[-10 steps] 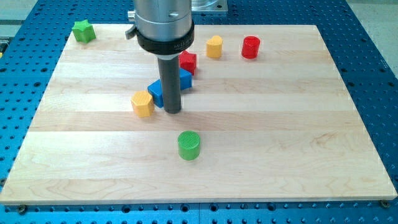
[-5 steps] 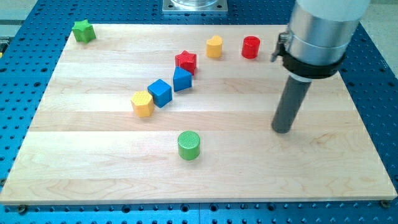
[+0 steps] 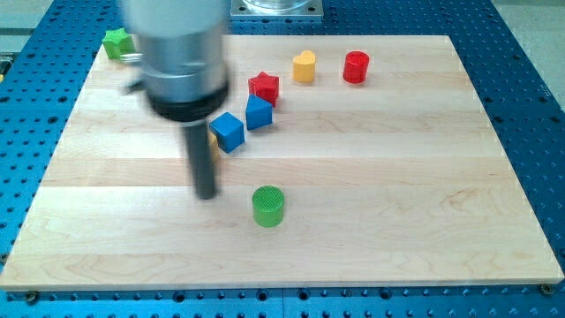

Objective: Place the blur triangle down to the red star

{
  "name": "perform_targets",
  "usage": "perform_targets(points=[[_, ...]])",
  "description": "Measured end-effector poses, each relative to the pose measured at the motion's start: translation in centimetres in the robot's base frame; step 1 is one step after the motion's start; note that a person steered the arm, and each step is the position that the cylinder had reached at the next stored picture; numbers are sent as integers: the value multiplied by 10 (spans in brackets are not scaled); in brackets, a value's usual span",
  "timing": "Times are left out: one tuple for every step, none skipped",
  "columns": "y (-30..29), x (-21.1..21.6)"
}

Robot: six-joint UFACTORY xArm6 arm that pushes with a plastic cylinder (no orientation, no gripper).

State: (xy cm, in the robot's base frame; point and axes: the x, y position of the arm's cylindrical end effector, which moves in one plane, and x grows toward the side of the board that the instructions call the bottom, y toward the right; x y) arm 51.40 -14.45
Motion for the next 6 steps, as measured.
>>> perform_targets(points=[[-94, -55], [-87, -130], [-34, -158], [33, -158], [98, -158], [112, -153]])
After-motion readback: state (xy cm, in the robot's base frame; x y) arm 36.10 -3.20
